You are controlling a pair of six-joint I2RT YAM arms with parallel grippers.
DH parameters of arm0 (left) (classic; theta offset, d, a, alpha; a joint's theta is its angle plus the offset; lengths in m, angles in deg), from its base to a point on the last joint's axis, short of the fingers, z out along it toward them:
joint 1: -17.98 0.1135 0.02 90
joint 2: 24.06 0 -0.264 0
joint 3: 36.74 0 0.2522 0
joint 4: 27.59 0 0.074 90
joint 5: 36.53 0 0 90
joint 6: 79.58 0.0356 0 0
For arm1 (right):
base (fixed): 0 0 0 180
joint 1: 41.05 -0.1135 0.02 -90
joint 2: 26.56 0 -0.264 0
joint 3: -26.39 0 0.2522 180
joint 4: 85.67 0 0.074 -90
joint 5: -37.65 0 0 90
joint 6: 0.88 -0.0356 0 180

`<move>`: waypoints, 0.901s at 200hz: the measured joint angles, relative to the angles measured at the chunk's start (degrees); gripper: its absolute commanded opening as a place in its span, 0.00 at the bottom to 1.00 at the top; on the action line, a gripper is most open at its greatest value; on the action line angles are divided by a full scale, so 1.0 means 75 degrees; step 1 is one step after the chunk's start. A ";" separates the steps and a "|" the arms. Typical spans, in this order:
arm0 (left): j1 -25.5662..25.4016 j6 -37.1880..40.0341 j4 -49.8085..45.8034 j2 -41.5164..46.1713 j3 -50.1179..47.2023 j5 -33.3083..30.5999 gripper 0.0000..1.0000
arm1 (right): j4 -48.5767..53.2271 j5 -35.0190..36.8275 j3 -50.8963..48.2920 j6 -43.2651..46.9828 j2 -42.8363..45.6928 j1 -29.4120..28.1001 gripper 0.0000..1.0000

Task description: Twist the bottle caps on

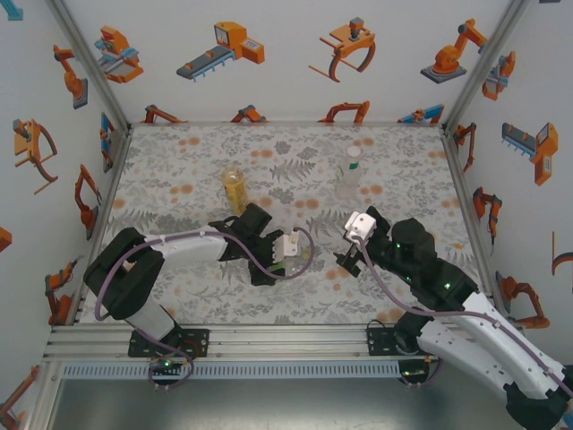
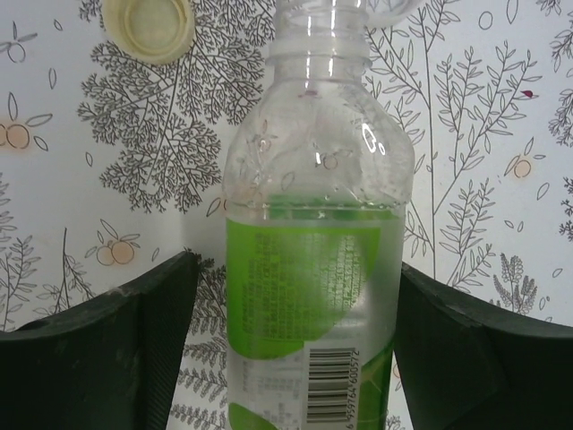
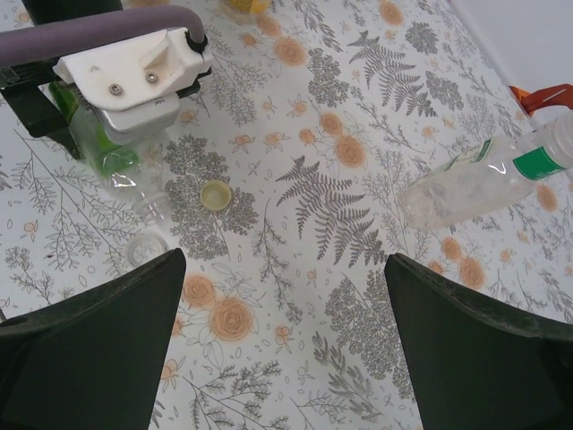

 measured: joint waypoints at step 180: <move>0.0096 -0.0172 0.0198 -0.0064 0.0052 0.0326 0.46 | 0.0000 0.0160 0.0000 0.0003 0.0082 0.0000 0.83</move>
